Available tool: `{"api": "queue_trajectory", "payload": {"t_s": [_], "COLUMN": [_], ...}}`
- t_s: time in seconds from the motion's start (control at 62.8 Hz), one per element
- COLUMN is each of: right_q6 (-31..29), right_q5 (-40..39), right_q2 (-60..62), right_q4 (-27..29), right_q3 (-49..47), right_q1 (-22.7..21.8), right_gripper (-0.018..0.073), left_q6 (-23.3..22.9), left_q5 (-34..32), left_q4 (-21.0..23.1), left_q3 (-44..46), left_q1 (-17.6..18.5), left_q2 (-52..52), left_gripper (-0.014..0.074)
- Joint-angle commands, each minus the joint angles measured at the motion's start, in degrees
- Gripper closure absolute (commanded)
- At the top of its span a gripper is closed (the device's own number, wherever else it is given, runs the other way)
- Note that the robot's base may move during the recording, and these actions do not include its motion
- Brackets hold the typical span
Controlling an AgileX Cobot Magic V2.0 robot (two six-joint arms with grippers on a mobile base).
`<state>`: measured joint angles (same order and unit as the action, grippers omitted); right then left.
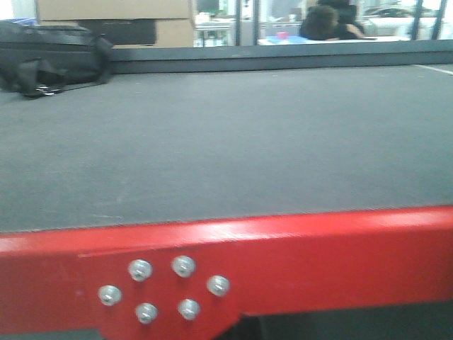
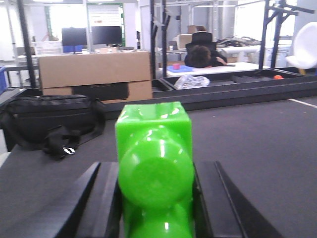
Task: Grab block from conveyor and place in blue bin
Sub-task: 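Drive the base away from the conveyor holding both blocks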
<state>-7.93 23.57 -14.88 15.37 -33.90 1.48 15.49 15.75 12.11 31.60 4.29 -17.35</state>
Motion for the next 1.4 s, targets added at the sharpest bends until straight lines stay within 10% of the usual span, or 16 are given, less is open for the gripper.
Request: {"api": "queue_trajectory", "payload": {"t_s": [0.0, 1.386], "right_q6": [-0.2, -0.2], "right_q5": [-1.2, -1.2], "right_q2": [0.3, 0.3], "right_q4": [0.0, 0.0], "right_q3": [0.1, 0.1], "right_q1": [-0.1, -0.1], "right_gripper": [0.0721, 0.0721], "left_q6": [-0.3, -0.3], "left_q5": [-0.9, -0.9], "left_q4": [-0.1, -0.1], "left_q3": [-0.1, -0.1], "left_q1": [0.1, 0.1], "left_q2": [0.3, 0.4], "left_gripper": [0.0708, 0.0708]}}
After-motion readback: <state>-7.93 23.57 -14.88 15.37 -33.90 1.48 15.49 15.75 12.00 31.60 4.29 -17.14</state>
